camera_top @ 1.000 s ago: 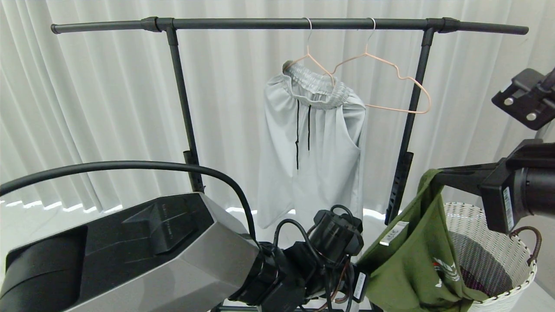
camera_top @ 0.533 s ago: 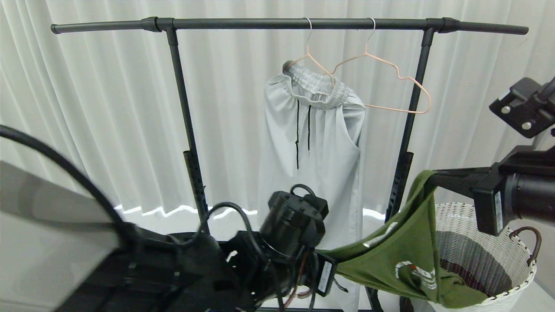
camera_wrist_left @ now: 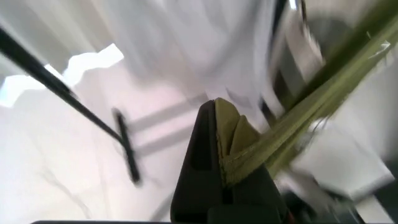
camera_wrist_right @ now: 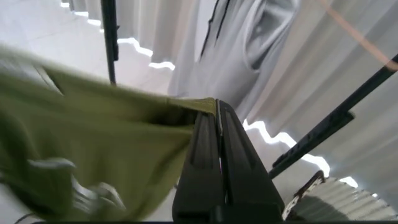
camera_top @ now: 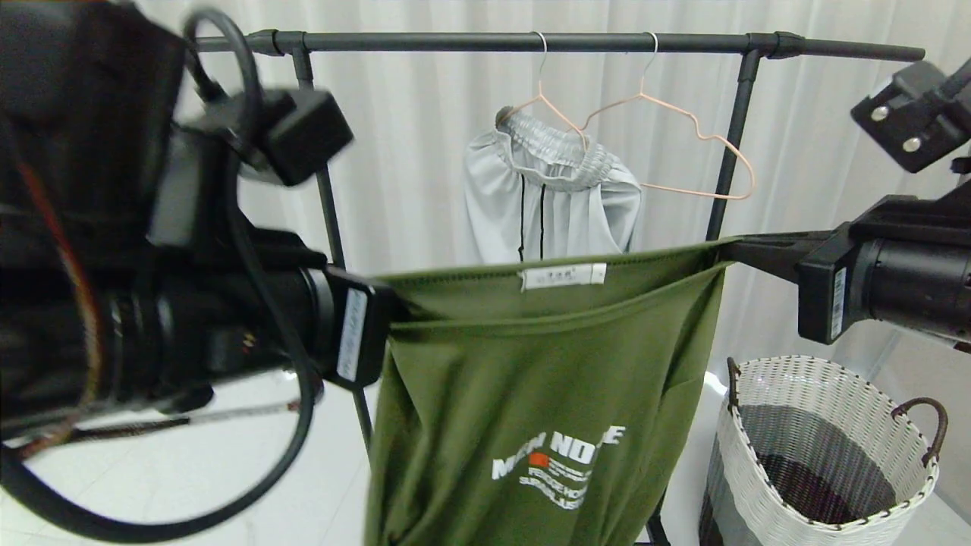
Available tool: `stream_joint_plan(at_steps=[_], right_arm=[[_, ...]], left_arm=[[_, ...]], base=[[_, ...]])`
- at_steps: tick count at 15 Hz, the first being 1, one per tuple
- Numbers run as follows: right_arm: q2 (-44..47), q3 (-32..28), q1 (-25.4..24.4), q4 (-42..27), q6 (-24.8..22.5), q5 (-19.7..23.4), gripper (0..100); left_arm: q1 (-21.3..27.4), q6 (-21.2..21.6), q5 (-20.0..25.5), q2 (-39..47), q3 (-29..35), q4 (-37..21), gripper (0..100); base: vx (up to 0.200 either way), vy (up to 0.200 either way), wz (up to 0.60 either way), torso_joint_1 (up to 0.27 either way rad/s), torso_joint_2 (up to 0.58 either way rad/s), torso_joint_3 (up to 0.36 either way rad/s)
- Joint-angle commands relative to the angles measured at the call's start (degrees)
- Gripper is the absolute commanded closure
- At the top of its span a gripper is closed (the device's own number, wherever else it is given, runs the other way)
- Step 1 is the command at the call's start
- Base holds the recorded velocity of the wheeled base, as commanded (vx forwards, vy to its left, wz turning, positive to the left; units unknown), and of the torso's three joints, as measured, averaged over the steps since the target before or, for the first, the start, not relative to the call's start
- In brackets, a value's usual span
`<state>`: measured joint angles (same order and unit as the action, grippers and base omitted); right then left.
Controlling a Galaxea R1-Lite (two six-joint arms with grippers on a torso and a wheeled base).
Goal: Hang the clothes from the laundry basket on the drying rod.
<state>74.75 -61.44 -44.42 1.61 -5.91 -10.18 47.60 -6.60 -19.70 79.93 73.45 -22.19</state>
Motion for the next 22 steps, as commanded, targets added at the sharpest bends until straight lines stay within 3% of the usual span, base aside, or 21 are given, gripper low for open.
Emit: stream_joint_plan(at_steps=[1,4,7,10,12,14,16,18,22], right_arm=[[-1.6,-3.6,0.0,-1.6,-1.1,0.0,100],[-1.4,-13.4,-0.1,-8.8,-2.5,0.7,100],[-1.5,-22.5,-0.1,-17.6,-4.1,3.8,100],[-3.9,-23.7,-0.1,-22.0,-4.2,3.8,100],[-7.6,-25.0,-0.1,-30.9,-4.1,4.1,100],[-11.2,-27.4,-0.1,-40.7,-4.0,8.9,100],[-12.9,-29.5,-0.8,-47.8,-4.0,17.1,100],[-13.1,-28.9,-2.5,-48.5,-4.0,23.2,100],[-12.8,-28.2,-7.0,-48.4,-3.8,24.0,100]], left_arm=[[-1.6,6.7,-2.6,-1.4,9.3,-1.5,100],[-1.6,11.3,-2.6,-0.3,16.9,-1.5,100],[-0.8,13.5,-2.6,-0.6,18.0,-1.6,100],[2.5,14.6,-2.6,-0.7,18.1,-1.3,100],[5.3,14.5,-2.6,-0.2,18.1,-0.9,100],[6.4,14.3,-2.6,1.0,18.2,0.4,100],[6.4,14.3,-2.7,2.6,18.1,3.8,100],[6.4,14.3,-2.7,3.6,18.1,5.0,100],[6.4,14.2,-2.7,3.6,18.0,5.0,100]], base=[[0.0,0.0,0.0,0.0,0.0,0.0],[0.0,0.0,0.0,0.0,0.0,0.0],[0.0,0.0,0.0,0.0,0.0,0.0],[0.0,0.0,0.0,0.0,0.0,0.0],[0.0,0.0,0.0,0.0,0.0,0.0],[0.0,0.0,0.0,0.0,0.0,0.0],[0.0,0.0,0.0,0.0,0.0,0.0],[0.0,0.0,0.0,0.0,0.0,0.0],[0.0,0.0,0.0,0.0,0.0,0.0]])
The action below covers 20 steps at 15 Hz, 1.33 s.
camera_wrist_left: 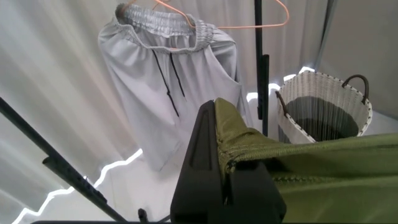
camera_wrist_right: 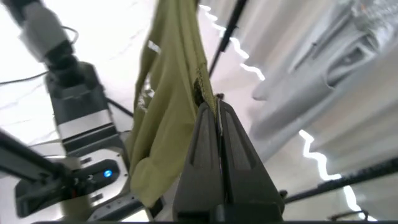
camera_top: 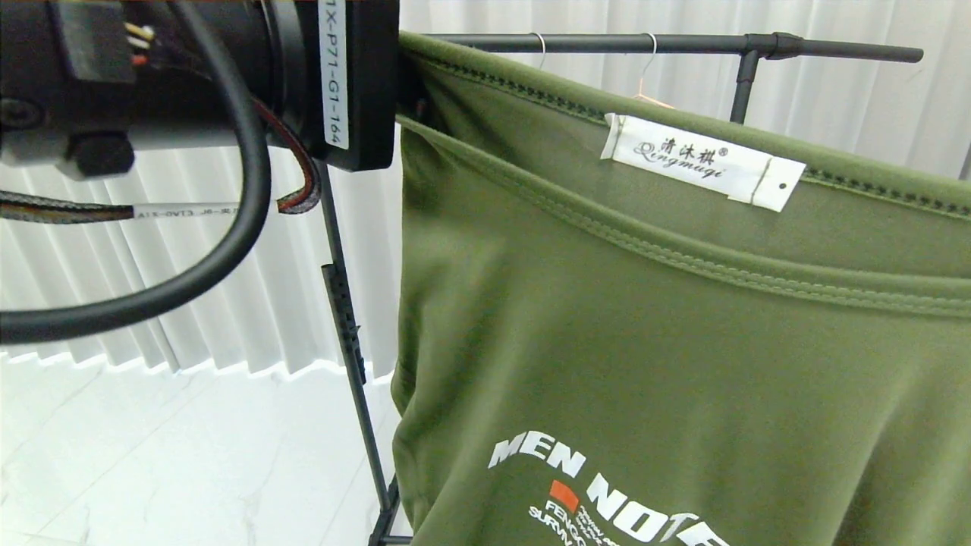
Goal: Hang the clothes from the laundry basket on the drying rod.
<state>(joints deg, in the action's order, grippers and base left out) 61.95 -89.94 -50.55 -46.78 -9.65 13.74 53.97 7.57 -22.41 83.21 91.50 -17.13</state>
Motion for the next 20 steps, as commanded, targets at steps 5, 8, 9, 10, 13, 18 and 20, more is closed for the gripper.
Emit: stream_joint_plan(at_steps=[5,8,9,10,13,18,20], right_arm=[[1.2,0.4,1.7,0.4,-0.1,-9.0,100],[3.7,0.6,4.0,4.4,0.1,-14.4,100],[4.8,0.6,4.9,6.3,0.1,-14.4,100],[6.5,0.6,6.2,9.3,0.2,-14.4,100],[12.1,0.5,6.7,21.5,0.4,-14.2,100],[19.3,0.3,4.6,36.7,0.5,-14.1,100],[19.3,0.5,4.3,36.6,0.5,-14.1,100]], left_arm=[[0.0,-2.4,-0.4,-3.0,0.4,-6.3,100],[0.3,-8.1,-0.4,-7.5,1.3,-19.2,100],[0.5,-8.5,-0.3,-8.9,1.1,-22.2,100],[1.1,-9.2,-0.1,-10.4,1.1,-24.9,100],[6.1,-10.6,0.0,-12.3,0.4,-25.7,100],[17.3,-10.9,4.3,-16.9,0.1,-25.6,100],[18.1,-10.8,5.0,-17.4,0.1,-25.6,100]], base=[[0.0,0.0,0.0,0.0,0.0,0.0],[0.0,0.0,0.0,0.0,0.0,0.0],[0.0,0.0,0.0,0.0,0.0,0.0],[0.0,0.0,0.0,0.0,0.0,0.0],[0.0,0.0,0.0,0.0,0.0,0.0],[0.0,0.0,0.0,0.0,0.0,0.0],[0.0,0.0,0.0,0.0,0.0,0.0]])
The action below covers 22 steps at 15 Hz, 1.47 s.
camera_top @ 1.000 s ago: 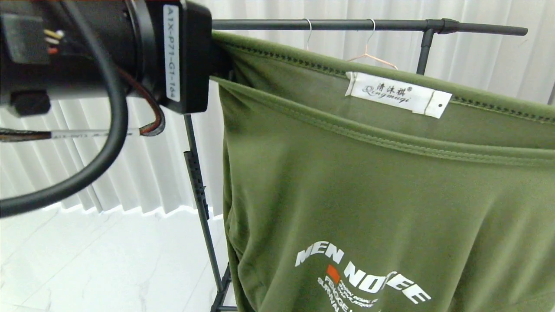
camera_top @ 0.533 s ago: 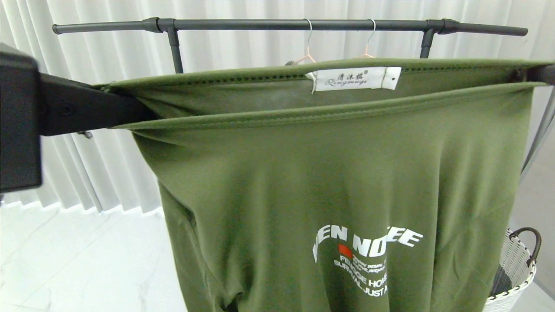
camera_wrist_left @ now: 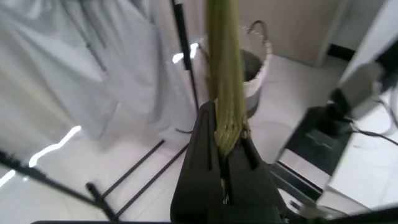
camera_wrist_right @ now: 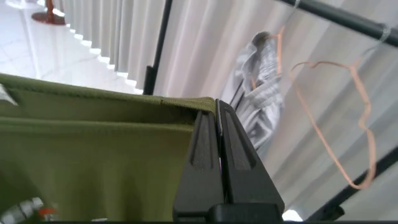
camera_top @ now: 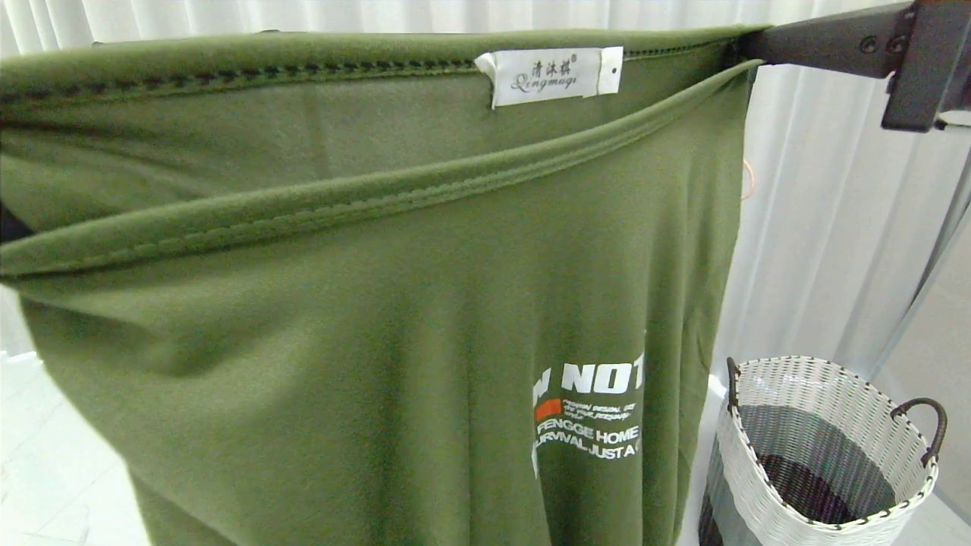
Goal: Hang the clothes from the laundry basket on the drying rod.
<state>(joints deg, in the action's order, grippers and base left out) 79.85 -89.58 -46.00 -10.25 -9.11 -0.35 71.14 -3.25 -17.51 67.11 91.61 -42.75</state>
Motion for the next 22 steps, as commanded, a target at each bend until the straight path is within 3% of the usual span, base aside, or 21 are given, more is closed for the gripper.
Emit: stream_joint_plan(at_steps=[1,4,7,9,13,22], right_arm=[[1.1,0.1,-0.2,-0.2,0.0,-0.2,100],[-1.4,-0.4,2.0,-3.7,-0.1,-0.3,100],[-5.4,-3.1,5.4,-9.8,-0.1,-0.3,100],[-8.6,-2.8,6.1,-13.0,-0.1,-0.3,100],[-12.8,3.3,5.8,-15.5,-0.1,-0.1,100],[-12.1,3.4,4.0,-14.9,-0.1,0.2,100]], left_arm=[[0.9,0.0,0.1,-1.4,0.0,0.0,100],[-0.7,0.4,-1.0,-0.6,0.3,0.0,100],[-13.0,7.4,-1.8,4.1,4.8,1.0,100],[-14.9,8.7,-1.8,7.3,7.5,4.5,100],[-15.0,8.6,-1.9,7.6,0.4,8.4,100],[-15.0,8.6,-2.0,7.3,0.3,9.6,100]], base=[[0.0,0.0,0.0,0.0,0.0,0.0],[0.0,0.0,0.0,0.0,0.0,0.0],[0.0,0.0,0.0,0.0,0.0,0.0],[0.0,0.0,0.0,0.0,0.0,0.0],[0.0,0.0,0.0,0.0,0.0,0.0],[0.0,0.0,0.0,0.0,0.0,0.0]])
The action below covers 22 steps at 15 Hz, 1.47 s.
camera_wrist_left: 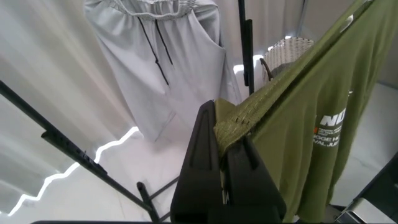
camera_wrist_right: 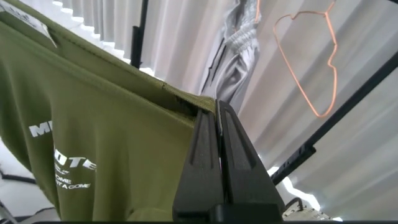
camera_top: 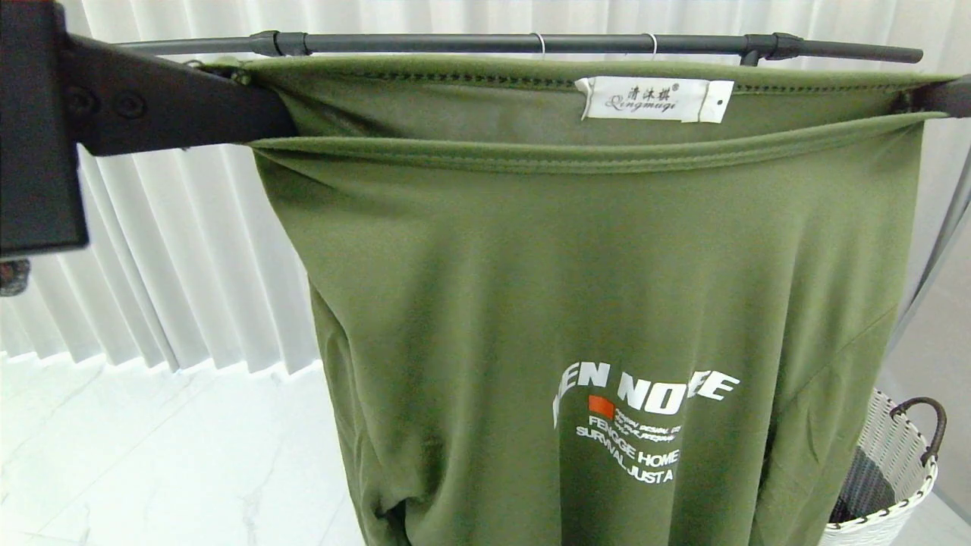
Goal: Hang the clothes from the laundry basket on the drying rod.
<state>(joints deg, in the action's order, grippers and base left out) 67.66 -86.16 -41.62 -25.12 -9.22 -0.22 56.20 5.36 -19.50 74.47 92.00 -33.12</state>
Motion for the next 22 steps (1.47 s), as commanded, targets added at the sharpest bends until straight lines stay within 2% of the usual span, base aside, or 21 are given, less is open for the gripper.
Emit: stream_joint_plan(at_steps=[1,2,3,5,9,10,12,14,17,18,20,22], right_arm=[[0.1,0.1,-0.7,0.0,0.0,0.0,100],[0.1,0.3,-0.8,0.0,0.0,0.0,100],[0.1,0.3,-0.9,-0.1,0.0,0.0,0],[0.0,0.8,-1.1,-0.1,0.0,0.0,0],[-2.4,4.9,-3.3,0.1,-0.3,0.1,0],[-3.1,5.7,-4.3,0.2,-0.2,0.2,0],[-3.4,6.2,-4.7,0.3,-0.2,1.0,0],[-3.6,6.6,-4.7,0.3,-0.3,2.5,0],[-3.4,8.0,-3.6,-0.1,-0.4,0.7,0],[-3.1,9.3,-0.5,-2.8,-1.5,-6.0,0],[-3.1,11.0,2.9,-6.8,-4.3,-13.2,0],[-3.1,13.3,7.9,-6.7,-7.1,-13.6,0]], left_arm=[[0.0,0.0,0.0,0.0,-0.1,0.1,100],[0.0,0.0,0.1,0.0,-0.1,0.1,100],[0.0,0.0,0.0,0.0,-0.1,0.1,100],[-0.1,0.0,0.0,-0.1,-0.1,0.1,100],[-5.6,0.1,-0.3,0.0,-0.5,0.1,100],[-6.2,0.1,-1.8,-0.1,-1.1,0.1,100],[-6.3,0.0,-4.0,-0.2,-1.9,0.1,100],[-6.3,0.0,-4.5,-0.9,-3.1,0.1,100],[-6.5,0.4,-4.8,-2.1,-4.3,0.1,100],[-7.7,0.9,-6.3,-3.1,-5.2,0.0,100],[-9.8,1.1,-8.8,-4.7,-7.3,0.0,100],[-11.6,1.1,-9.3,-7.4,-10.4,0.0,100]], base=[[0.0,0.0,0.0,0.0,0.0,0.0],[0.0,0.0,0.0,0.0,0.0,0.0],[0.0,0.0,0.0,0.0,0.0,0.0],[0.0,0.0,0.0,0.0,0.0,0.0],[0.0,0.0,0.0,0.0,0.0,0.0],[0.0,0.0,0.0,0.0,0.0,0.0],[0.0,0.0,0.0,0.0,0.0,0.0],[0.0,0.0,0.0,0.0,0.0,0.0],[0.0,0.0,0.0,0.0,0.0,0.0],[0.0,0.0,0.0,0.0,0.0,0.0],[0.0,0.0,0.0,0.0,0.0,0.0],[0.0,0.0,0.0,0.0,0.0,0.0]])
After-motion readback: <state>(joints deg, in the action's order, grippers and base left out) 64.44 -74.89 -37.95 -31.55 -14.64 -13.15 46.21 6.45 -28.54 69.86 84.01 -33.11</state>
